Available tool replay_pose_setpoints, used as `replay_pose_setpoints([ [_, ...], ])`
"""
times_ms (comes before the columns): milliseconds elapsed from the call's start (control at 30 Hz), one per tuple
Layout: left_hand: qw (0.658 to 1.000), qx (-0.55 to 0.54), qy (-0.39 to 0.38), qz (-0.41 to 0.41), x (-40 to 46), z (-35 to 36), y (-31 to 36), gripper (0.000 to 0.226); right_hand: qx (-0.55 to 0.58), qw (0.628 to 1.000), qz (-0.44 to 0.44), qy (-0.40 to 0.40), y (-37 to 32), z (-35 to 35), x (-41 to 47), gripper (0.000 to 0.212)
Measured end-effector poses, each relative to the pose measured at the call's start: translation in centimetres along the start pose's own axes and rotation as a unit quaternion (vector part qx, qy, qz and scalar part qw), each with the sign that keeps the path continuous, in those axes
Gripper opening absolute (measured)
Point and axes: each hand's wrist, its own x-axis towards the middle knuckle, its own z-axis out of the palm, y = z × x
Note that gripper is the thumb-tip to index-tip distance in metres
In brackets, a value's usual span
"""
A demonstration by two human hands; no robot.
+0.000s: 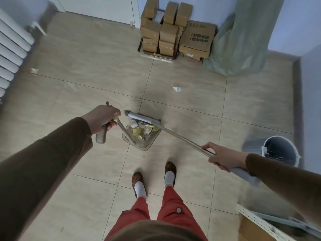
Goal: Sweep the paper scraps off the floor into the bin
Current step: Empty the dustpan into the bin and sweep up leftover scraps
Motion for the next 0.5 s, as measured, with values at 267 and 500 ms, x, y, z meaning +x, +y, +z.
replay_pose_setpoints([
  [267, 0.995, 0.081, -0.043, 0.026, -1.0, -0.5, 0.0, 0.01, 0.096, 0.987, -0.009, 0.129, 0.3, -1.7, -1.2, 0.041],
  [500, 0.986, 0.151, -0.041, 0.059, -0.2, -0.4, 0.7, 0.027, 0.101, 0.97, 0.033, 0.217, -6.2, -8.3, 9.6, 0.045],
])
